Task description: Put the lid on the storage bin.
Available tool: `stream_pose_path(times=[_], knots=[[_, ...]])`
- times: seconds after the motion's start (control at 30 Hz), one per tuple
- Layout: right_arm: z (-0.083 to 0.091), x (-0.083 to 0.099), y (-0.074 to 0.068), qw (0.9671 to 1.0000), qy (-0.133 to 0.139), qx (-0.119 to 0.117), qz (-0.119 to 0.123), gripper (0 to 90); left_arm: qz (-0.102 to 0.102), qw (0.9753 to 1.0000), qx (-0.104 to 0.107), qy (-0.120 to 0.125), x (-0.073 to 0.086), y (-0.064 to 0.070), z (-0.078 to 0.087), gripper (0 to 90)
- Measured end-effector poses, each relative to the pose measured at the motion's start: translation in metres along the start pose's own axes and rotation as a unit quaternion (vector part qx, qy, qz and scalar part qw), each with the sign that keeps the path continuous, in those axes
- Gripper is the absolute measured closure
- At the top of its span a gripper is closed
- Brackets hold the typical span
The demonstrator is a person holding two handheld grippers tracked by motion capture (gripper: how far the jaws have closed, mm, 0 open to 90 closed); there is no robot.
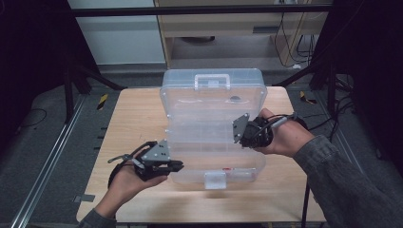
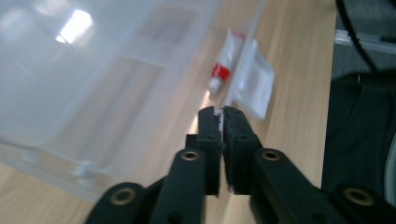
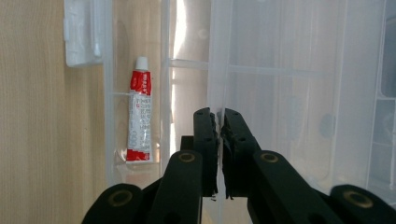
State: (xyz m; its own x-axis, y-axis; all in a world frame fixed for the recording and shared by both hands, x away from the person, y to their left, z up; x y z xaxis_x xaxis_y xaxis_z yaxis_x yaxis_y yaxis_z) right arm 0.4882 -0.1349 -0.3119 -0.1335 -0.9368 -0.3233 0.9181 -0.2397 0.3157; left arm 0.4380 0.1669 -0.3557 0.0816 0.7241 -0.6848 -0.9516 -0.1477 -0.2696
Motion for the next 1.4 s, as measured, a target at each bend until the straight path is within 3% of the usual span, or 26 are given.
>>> stream_pose_path(times=[0.03,0.17,0.23,0.27,0.33,0.37,0.43,0.63,0.87,1.4], knots=[[0.000,0.001,0.000,1.0000,0.003,0.000,0.000,85.2,0.013,0.9996,-0.023,0.010,-0.005,-0.008,0.011,89.3],[0.000,0.002,-0.002,1.0000,0.004,0.006,0.002,84.8,0.052,0.9963,-0.067,0.013,-0.010,-0.035,0.029,89.7],[0.000,0.003,-0.003,1.0000,0.005,0.006,0.005,84.6,0.080,0.9930,-0.084,0.023,-0.010,-0.051,0.034,89.7],[0.000,0.003,-0.003,1.0000,0.005,0.006,0.005,84.6,0.080,0.9930,-0.084,0.023,-0.010,-0.051,0.034,89.7],[-0.001,0.004,-0.003,0.9999,0.011,0.005,0.002,84.4,0.118,0.9873,-0.098,0.039,-0.009,-0.075,0.039,89.7],[-0.001,0.004,-0.003,0.9999,0.011,0.005,0.002,84.4,0.118,0.9873,-0.098,0.039,-0.009,-0.075,0.039,89.7],[-0.001,0.006,-0.004,0.9999,0.015,0.006,0.002,84.1,0.135,0.9839,-0.107,0.048,-0.012,-0.090,0.040,89.7],[-0.001,0.006,-0.007,0.9999,0.011,0.008,0.006,83.9,0.144,0.9800,-0.131,0.041,-0.023,-0.113,0.040,89.7],[-0.002,0.008,-0.009,0.9998,0.014,0.008,0.007,83.6,0.158,0.9773,-0.136,0.038,-0.029,-0.123,0.036,89.7],[-0.004,0.011,-0.014,0.9999,0.014,0.001,0.007,82.5,0.160,0.9768,-0.138,0.035,-0.025,-0.118,0.039,89.6]])
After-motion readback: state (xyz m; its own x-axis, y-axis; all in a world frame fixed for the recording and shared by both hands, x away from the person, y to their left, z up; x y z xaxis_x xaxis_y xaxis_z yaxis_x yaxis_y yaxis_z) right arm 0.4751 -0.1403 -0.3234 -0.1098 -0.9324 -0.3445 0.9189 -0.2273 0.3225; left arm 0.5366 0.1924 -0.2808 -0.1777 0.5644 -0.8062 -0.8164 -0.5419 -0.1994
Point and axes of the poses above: each handheld gripper's, and its own axes: z roughly backward along the jaws, x roughly out of its underside, y roughly to its right, the point moved 1 cm from there along -z, roughly forward along the jaws, and after that the axes turned 14 degrees about -z, right-handed, at the moved point
